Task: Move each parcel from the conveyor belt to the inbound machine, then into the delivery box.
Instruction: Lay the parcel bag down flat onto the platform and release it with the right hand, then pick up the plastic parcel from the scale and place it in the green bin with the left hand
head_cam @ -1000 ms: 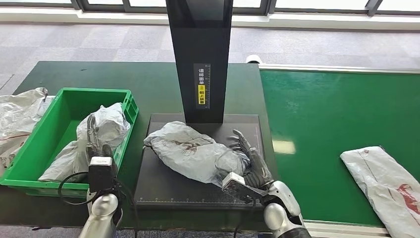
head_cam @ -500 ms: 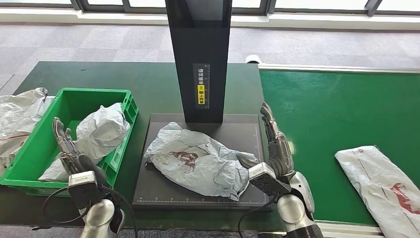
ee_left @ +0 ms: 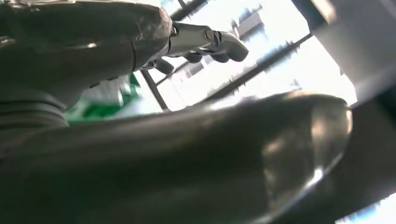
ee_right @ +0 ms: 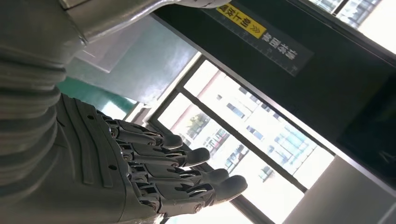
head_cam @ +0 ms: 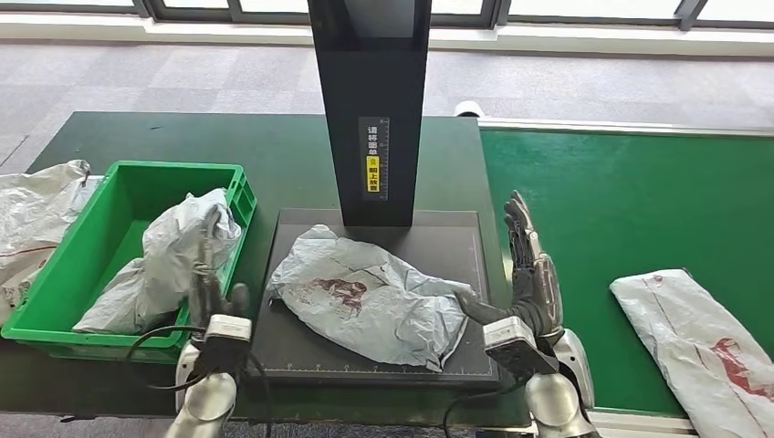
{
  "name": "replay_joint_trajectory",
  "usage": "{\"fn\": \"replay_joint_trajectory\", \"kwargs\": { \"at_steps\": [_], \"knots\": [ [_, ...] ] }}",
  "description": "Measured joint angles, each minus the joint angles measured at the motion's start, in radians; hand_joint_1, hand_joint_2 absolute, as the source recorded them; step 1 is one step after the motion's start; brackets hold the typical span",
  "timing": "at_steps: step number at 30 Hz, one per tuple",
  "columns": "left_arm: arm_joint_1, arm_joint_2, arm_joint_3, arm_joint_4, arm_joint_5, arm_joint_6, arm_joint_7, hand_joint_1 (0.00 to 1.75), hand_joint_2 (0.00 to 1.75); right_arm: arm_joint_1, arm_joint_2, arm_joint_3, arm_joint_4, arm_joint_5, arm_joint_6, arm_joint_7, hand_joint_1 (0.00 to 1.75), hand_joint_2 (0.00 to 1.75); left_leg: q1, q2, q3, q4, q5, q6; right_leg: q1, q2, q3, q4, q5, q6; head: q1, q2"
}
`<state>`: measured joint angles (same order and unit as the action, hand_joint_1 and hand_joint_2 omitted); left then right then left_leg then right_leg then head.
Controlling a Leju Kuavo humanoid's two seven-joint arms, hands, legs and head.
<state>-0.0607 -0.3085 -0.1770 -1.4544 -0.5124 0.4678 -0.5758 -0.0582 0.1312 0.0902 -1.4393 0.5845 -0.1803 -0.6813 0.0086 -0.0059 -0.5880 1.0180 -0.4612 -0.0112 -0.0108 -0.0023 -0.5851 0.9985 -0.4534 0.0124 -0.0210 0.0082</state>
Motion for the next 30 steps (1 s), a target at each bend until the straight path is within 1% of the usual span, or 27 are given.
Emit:
{"fn": "replay_joint_trajectory", "kwargs": {
  "at_steps": [2, 4, 8, 14, 19, 25, 28, 29, 30],
  "knots": [
    [-0.013, 0.006, -0.042, 0.043, -0.108, -0.053, 0.026, 0.00, 0.87, 0.009, 0.000, -0.005, -0.028, -0.012, 0.007, -0.010, 0.00, 1.75, 0.000, 0.002, 0.000, 0.000, 0.000, 0.000, 0.000, 0.002, -0.001, 0.000, 0.000, 0.000, 0.000, 0.000],
    [-0.031, 0.009, -0.080, 0.091, -0.194, -0.076, 0.035, 0.00, 1.75, 0.011, 0.000, -0.007, -0.048, -0.023, 0.012, -0.014, 0.00, 1.75, 0.000, 0.004, 0.000, 0.000, 0.000, 0.000, 0.000, 0.004, -0.001, 0.000, 0.001, 0.001, 0.000, 0.000],
    [-0.070, 0.008, -0.149, 0.193, -0.329, -0.068, 0.046, 0.00, 1.75, 0.019, 0.000, -0.009, -0.087, -0.041, 0.009, -0.017, 0.00, 1.75, 0.000, 0.003, 0.000, 0.000, 0.000, 0.000, 0.000, 0.003, -0.001, 0.000, 0.001, 0.001, 0.000, 0.000],
    [-0.138, -0.006, -0.227, 0.342, -0.485, -0.065, 0.111, 0.00, 1.75, 0.029, -0.005, -0.007, -0.112, -0.071, -0.011, -0.019, 0.00, 1.75, 0.000, 0.003, 0.000, 0.000, 0.000, 0.000, 0.000, 0.004, -0.001, 0.000, 0.001, 0.001, 0.000, 0.000],
    [-0.182, -0.022, -0.259, 0.476, -0.536, -0.070, 0.120, 0.00, 1.75, 0.028, -0.021, 0.000, -0.113, -0.097, -0.030, -0.019, 0.00, 1.75, 0.000, 0.003, 0.000, 0.000, 0.000, 0.000, 0.000, 0.003, -0.001, 0.000, 0.001, 0.001, 0.000, 0.000],
    [-0.204, -0.033, -0.269, 0.551, -0.540, -0.071, 0.120, 0.00, 1.75, 0.028, -0.033, 0.010, -0.113, -0.103, -0.034, -0.019, 0.00, 1.75, 0.000, 0.003, 0.000, 0.000, 0.000, 0.000, 0.000, 0.003, -0.001, 0.000, 0.001, 0.001, 0.000, 0.000],
    [-0.213, -0.037, -0.273, 0.572, -0.550, -0.080, 0.122, 0.00, 0.44, 0.028, -0.036, 0.012, -0.113, -0.103, -0.034, -0.019, 0.00, 1.75, 0.000, 0.003, 0.000, 0.000, 0.000, 0.000, 0.000, 0.003, -0.001, 0.000, 0.001, 0.001, 0.000, 0.000],
    [-0.219, -0.040, -0.275, 0.583, -0.559, -0.085, 0.125, 0.00, 0.44, 0.028, -0.037, 0.012, -0.113, -0.103, -0.033, -0.019, 0.00, 1.75, 0.000, 0.003, 0.000, 0.000, 0.000, 0.000, 0.000, 0.003, -0.001, 0.000, 0.001, 0.001, 0.000, 0.000],
    [-0.226, -0.043, -0.277, 0.597, -0.567, -0.089, 0.130, 0.00, 0.87, 0.028, -0.038, 0.012, -0.113, -0.103, -0.033, -0.019, 0.00, 1.75, 0.000, 0.003, 0.000, 0.000, 0.000, 0.000, 0.000, 0.003, -0.001, 0.000, 0.001, 0.001, 0.000, 0.000]
  ]
}}
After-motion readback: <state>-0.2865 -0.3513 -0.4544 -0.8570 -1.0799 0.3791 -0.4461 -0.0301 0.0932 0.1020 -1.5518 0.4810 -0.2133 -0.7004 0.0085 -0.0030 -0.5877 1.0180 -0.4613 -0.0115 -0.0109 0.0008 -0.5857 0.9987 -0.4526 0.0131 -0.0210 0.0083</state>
